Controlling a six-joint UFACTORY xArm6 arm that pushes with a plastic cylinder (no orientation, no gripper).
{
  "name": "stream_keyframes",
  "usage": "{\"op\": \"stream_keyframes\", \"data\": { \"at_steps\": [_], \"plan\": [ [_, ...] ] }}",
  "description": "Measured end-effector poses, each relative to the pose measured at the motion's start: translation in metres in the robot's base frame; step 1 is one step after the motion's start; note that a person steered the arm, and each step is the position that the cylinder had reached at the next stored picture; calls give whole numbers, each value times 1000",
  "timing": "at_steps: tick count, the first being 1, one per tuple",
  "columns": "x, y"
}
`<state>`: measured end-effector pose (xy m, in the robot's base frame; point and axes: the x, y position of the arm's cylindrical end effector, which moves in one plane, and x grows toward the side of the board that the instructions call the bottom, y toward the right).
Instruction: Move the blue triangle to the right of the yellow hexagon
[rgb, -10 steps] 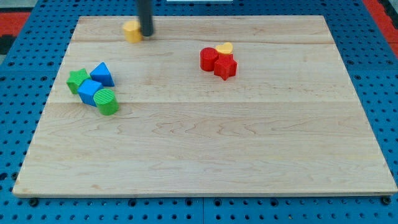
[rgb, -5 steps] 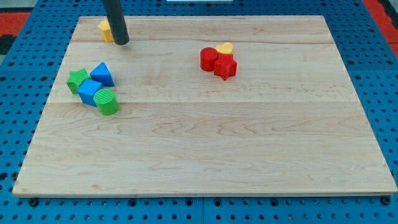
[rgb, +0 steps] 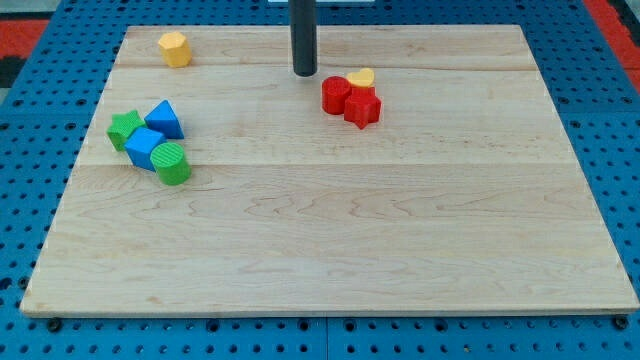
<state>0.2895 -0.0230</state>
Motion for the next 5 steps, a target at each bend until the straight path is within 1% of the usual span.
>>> {"op": "stream_keyframes", "data": {
  "at_steps": [1,2,3,4,5],
  "plan": [
    [22,-80],
    [0,-160],
    [34,-203],
    [60,-209],
    [105,-160]
  ]
}}
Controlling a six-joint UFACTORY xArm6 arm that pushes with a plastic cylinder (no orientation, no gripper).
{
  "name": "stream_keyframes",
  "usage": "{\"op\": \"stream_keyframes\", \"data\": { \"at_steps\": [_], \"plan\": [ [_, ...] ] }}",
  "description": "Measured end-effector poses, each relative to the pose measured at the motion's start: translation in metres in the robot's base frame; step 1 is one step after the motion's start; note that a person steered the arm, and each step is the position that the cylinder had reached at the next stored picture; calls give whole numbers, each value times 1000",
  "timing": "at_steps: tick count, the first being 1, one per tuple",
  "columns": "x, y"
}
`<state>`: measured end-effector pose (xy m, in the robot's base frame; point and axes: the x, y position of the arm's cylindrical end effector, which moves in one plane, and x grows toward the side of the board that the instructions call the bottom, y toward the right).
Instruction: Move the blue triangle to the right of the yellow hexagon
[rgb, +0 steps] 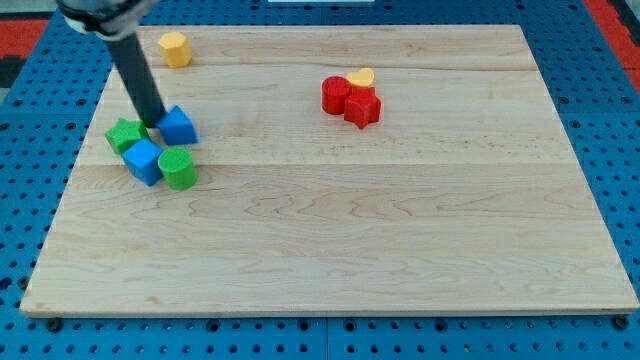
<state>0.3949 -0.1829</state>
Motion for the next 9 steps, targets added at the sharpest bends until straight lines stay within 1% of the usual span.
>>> {"op": "stream_keyframes", "data": {
  "at_steps": [1,2,3,4,6,7,9],
  "plan": [
    [32,-6],
    [28,27],
    [-31,51],
    [-69,70],
    [-76,16],
    [-84,11],
    [-84,12]
  ]
}}
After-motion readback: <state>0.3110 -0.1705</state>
